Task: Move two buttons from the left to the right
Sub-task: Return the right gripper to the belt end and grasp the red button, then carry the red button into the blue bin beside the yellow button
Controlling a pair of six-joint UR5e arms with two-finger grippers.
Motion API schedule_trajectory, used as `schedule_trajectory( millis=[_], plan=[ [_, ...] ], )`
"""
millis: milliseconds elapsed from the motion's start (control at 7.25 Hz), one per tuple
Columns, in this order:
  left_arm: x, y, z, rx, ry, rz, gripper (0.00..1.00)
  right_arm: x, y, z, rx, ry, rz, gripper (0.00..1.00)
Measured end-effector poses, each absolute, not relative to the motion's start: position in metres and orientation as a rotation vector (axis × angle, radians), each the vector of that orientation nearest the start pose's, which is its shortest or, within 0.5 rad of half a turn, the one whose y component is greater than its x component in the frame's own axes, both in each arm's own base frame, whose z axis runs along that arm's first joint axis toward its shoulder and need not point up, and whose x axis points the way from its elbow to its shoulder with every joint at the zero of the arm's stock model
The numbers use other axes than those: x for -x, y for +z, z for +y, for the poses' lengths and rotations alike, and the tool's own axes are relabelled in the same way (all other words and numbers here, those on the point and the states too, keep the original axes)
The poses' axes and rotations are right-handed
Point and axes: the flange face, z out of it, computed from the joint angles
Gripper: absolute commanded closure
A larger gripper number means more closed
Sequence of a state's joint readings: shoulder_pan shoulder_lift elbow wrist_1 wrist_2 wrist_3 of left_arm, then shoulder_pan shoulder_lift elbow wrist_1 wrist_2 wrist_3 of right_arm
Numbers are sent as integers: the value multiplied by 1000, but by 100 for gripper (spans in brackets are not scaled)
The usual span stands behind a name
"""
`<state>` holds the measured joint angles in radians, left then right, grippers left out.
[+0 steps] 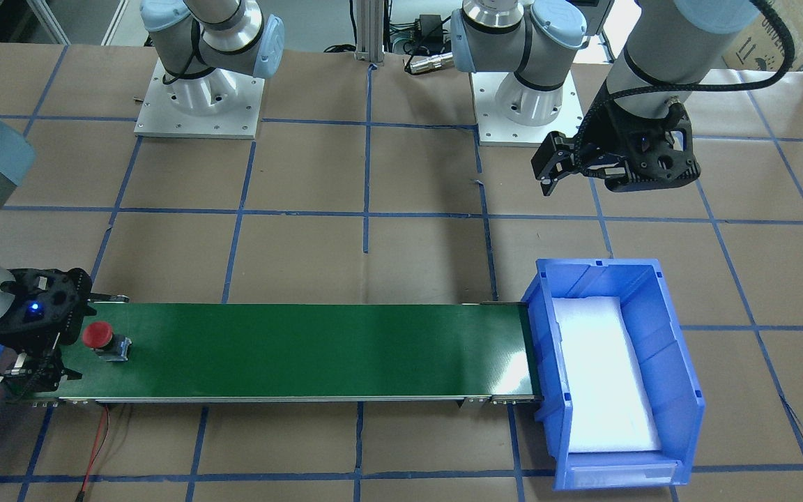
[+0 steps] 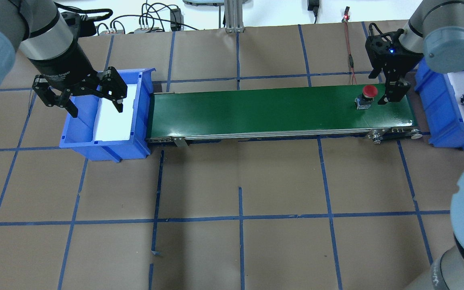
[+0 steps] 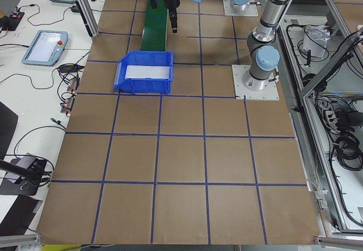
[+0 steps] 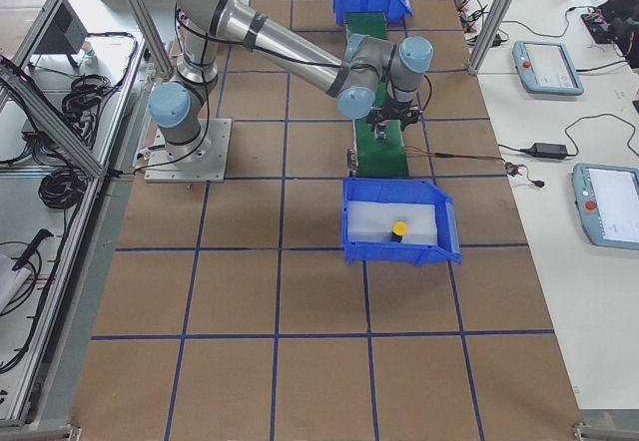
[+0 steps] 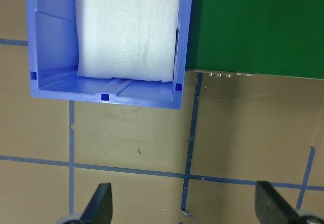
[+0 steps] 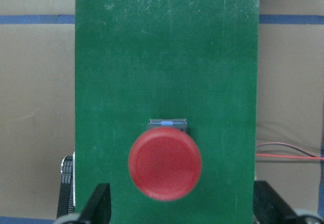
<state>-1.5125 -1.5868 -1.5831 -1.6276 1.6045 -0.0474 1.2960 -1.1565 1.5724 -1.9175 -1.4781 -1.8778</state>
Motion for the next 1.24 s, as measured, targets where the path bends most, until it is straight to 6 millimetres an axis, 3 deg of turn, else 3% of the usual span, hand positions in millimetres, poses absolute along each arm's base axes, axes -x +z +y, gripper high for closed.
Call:
schedule_trajectory(
  millis=[276,690,828,966,1103,1241],
  plan=[
    [101,469,-496,162,131,3101,0,29,283,-636,2183,-75,2114,7],
    [101,469,-496,162,130,3101,0,30,284,-637,2204,-72,2108,84],
    [101,470,-496,162,130,3101,0,31,286,-638,2212,-72,2108,93],
    [101,470,-496,161,130,3101,0,32,289,-639,2221,-75,2110,95],
    [101,469,-496,160,130,3101,0,34,301,-640,2249,-88,2112,95],
    [101,469,-496,160,131,3102,0,41,326,-640,2294,-105,2128,95]
  ],
)
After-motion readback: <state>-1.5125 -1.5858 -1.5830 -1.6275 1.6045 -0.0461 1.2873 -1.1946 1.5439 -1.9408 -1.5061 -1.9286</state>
